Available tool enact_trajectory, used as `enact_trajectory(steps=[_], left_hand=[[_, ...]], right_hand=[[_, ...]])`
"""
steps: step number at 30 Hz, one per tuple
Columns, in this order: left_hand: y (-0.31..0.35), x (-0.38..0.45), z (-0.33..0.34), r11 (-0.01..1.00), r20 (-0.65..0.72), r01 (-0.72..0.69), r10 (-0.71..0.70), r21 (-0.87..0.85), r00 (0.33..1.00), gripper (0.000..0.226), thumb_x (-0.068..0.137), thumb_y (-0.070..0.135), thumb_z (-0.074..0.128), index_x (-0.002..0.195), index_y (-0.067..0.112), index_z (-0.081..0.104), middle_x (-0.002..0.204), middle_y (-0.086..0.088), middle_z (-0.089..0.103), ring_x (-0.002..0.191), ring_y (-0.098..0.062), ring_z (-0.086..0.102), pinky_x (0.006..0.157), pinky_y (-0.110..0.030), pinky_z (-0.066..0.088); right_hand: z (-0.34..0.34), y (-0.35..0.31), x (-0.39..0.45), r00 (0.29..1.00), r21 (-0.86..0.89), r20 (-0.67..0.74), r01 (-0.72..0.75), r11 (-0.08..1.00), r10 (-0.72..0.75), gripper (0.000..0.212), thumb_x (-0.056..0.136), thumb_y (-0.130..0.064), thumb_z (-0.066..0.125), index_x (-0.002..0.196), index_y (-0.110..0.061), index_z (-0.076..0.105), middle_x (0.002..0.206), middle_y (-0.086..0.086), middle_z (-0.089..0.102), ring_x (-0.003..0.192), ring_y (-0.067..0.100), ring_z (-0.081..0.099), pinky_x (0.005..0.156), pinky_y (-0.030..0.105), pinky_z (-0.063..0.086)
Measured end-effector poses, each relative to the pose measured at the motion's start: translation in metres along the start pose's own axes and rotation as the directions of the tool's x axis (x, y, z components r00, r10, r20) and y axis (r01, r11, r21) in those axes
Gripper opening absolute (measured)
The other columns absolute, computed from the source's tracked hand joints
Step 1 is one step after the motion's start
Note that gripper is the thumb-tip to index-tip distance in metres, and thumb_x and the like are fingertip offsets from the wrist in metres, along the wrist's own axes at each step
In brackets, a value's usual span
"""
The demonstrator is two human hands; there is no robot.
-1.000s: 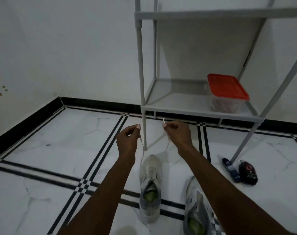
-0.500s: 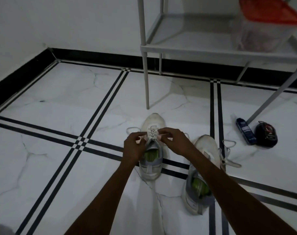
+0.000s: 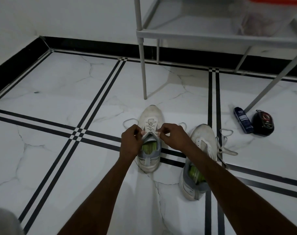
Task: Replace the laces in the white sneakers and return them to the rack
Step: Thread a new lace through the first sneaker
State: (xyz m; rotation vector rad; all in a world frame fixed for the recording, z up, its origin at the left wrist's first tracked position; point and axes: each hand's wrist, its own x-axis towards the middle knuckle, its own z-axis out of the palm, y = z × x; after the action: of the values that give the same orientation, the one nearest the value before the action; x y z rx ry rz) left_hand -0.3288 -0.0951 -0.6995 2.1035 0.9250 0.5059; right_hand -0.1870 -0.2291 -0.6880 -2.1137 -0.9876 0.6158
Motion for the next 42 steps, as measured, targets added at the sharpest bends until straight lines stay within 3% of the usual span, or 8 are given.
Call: enact_trajectory(steps=[4,7,14,17,21,28,38,42], left_hand=[[-0.007,-0.004,-0.006,0.997,0.059,0.081,-0.08,-0.006,0.995,0.022,0.095,0.025,0.066,0.081,0.008,0.064,0.083,0.001,0.063,0.082,-0.021,0.062,0.075,-0.022,0.049],[0.001,-0.003,-0.024,0.92,0.163,0.291,-0.255,-0.263,0.953,0.039,0.095,0.051,0.058,0.087,0.015,0.071,0.088,0.004,0.067,0.089,-0.016,0.066,0.08,-0.041,0.055],[0.044,0.024,-0.031,0.698,0.238,0.329,-0.228,-0.636,0.944,0.043,0.106,0.031,0.043,0.084,0.003,0.067,0.086,-0.016,0.072,0.088,-0.029,0.071,0.092,-0.037,0.056],[0.049,0.022,-0.025,0.765,0.186,0.278,-0.207,-0.58,0.96,0.039,0.108,0.035,0.042,0.085,0.009,0.058,0.076,-0.006,0.063,0.068,-0.015,0.061,0.07,-0.026,0.054],[0.04,0.019,-0.015,0.852,0.184,0.209,-0.136,-0.48,0.974,0.032,0.108,0.031,0.044,0.1,0.009,0.066,0.068,0.012,0.062,0.065,-0.001,0.058,0.069,-0.02,0.049],[0.029,0.015,-0.015,0.917,0.26,0.114,-0.011,-0.383,0.965,0.025,0.106,0.025,0.049,0.128,0.021,0.061,0.122,-0.003,0.069,0.113,-0.021,0.066,0.1,-0.04,0.055],[0.038,0.021,-0.02,0.972,0.2,-0.095,0.139,-0.215,0.97,0.013,0.104,0.012,0.048,0.115,0.018,0.046,0.074,-0.005,0.072,0.062,-0.009,0.066,0.06,-0.015,0.049],[0.041,0.025,-0.021,0.981,0.223,-0.126,0.156,-0.146,0.962,0.022,0.102,0.008,0.05,0.115,0.016,0.034,0.074,-0.001,0.072,0.058,-0.007,0.065,0.058,-0.017,0.05]], right_hand=[[-0.01,-0.009,-0.002,0.994,-0.032,0.091,-0.052,0.998,0.055,0.017,0.093,-0.028,0.065,0.085,-0.014,0.069,0.099,0.0,0.068,0.093,0.012,0.061,0.085,0.027,0.047],[-0.023,-0.025,-0.004,0.974,0.306,0.15,-0.206,0.93,0.167,0.037,0.097,-0.044,0.058,0.092,-0.011,0.074,0.101,0.002,0.074,0.097,0.011,0.064,0.083,0.028,0.047],[-0.019,-0.05,0.013,0.952,0.765,0.173,-0.291,0.574,0.252,0.029,0.103,-0.039,0.047,0.104,-0.017,0.065,0.089,0.002,0.072,0.088,0.019,0.069,0.074,0.031,0.048],[-0.006,-0.044,0.018,0.958,0.725,0.131,-0.267,0.635,0.253,0.025,0.104,-0.021,0.049,0.119,-0.019,0.068,0.092,0.003,0.07,0.087,0.02,0.063,0.071,0.031,0.047],[0.004,-0.041,0.022,0.965,0.692,0.11,-0.246,0.679,0.238,0.035,0.101,-0.007,0.051,0.131,-0.021,0.062,0.1,0.006,0.074,0.084,0.02,0.066,0.062,0.029,0.046],[0.008,-0.04,0.026,0.888,0.712,0.041,-0.347,0.61,0.458,0.029,0.075,-0.02,0.085,0.096,-0.017,0.066,0.095,0.014,0.073,0.073,0.023,0.064,0.056,0.028,0.05],[0.002,-0.042,0.02,0.978,0.713,0.157,-0.21,0.669,0.14,0.023,0.088,-0.019,0.074,0.099,0.001,0.076,0.079,0.014,0.07,0.073,0.016,0.065,0.075,0.022,0.053],[-0.002,-0.049,0.02,0.965,0.689,0.106,-0.244,0.682,0.239,0.037,0.077,-0.032,0.085,0.086,0.002,0.076,0.073,0.014,0.069,0.065,0.015,0.063,0.065,0.021,0.051]])
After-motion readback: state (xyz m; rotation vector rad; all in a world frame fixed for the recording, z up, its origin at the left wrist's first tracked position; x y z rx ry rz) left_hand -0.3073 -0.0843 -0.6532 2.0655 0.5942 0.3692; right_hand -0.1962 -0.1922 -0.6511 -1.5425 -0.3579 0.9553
